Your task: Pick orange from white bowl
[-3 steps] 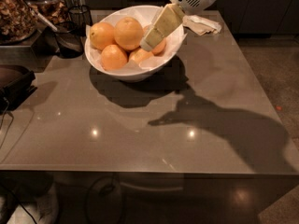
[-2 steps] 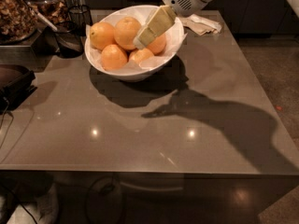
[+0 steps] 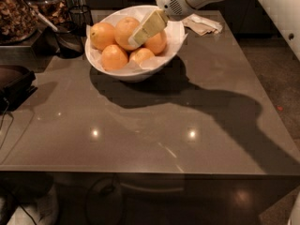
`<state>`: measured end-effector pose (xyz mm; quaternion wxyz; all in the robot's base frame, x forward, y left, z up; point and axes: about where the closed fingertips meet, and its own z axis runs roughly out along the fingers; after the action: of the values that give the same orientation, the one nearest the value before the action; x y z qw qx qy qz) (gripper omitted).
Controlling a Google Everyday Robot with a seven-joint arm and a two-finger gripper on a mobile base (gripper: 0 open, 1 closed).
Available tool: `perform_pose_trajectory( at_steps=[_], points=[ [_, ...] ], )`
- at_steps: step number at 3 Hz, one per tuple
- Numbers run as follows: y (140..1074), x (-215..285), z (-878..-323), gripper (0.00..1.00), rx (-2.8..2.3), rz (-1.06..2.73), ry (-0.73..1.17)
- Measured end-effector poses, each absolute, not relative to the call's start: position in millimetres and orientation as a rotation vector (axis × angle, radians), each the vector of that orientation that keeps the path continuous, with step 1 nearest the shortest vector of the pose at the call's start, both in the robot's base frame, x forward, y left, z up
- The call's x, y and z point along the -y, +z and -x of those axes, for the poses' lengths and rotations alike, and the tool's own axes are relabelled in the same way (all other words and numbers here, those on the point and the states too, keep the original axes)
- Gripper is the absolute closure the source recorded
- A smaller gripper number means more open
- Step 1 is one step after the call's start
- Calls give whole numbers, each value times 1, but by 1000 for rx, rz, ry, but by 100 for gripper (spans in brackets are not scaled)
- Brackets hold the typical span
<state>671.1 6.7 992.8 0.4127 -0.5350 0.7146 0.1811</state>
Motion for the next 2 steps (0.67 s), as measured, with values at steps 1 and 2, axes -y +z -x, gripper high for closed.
perform_pose_trajectory(
  at_steps=[1, 2],
  points=[
    [987, -21, -684, 0, -1753, 1322, 487],
    [981, -28, -697, 0, -1733, 1315, 499]
  ],
)
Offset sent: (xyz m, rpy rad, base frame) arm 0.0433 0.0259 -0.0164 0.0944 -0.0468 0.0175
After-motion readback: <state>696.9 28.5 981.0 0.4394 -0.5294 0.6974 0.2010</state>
